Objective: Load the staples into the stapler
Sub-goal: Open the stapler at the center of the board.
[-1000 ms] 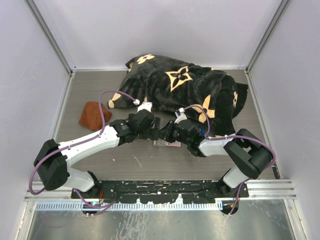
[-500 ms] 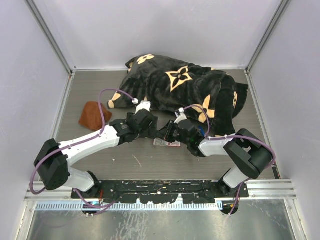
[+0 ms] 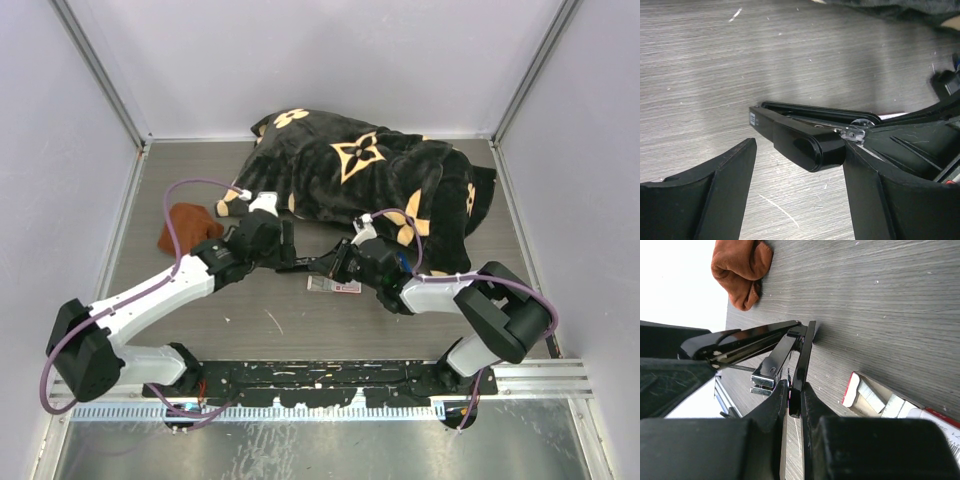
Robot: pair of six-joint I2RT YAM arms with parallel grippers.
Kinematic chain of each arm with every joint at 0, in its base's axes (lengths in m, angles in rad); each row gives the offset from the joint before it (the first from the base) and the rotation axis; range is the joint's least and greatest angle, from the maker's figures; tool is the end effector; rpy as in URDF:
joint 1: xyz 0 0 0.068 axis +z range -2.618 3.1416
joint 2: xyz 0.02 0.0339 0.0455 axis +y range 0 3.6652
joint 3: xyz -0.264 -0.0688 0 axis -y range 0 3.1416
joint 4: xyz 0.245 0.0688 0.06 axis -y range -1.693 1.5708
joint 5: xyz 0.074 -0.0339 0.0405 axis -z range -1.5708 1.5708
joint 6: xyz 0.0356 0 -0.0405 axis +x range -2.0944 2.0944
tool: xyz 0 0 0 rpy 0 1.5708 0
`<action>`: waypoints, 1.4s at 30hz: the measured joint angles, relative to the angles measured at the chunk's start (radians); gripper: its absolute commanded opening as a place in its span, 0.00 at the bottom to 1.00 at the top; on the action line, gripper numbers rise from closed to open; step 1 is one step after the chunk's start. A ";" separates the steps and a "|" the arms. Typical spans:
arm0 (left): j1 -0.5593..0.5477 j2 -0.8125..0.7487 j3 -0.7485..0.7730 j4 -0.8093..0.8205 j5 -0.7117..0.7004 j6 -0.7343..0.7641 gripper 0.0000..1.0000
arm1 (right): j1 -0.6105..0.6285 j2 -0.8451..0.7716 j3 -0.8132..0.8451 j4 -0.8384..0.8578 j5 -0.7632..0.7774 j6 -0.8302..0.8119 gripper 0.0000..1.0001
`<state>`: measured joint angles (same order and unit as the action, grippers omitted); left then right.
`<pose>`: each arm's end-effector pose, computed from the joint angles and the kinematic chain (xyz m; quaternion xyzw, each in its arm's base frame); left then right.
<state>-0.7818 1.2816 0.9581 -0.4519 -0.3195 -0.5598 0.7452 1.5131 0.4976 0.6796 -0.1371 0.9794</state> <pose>0.2017 -0.1845 0.2701 0.0396 0.9114 -0.1228 0.3907 0.2084 0.1989 0.1645 0.0557 0.8125 0.4749 0.3334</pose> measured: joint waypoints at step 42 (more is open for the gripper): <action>0.456 -0.071 -0.294 0.108 0.000 0.092 0.86 | -0.101 0.050 0.031 -0.047 -0.083 -0.009 0.00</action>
<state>-0.3260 1.2106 0.6643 -0.3439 -0.3199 -0.4683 0.6445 1.5627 0.5285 0.6327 -0.2203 0.9707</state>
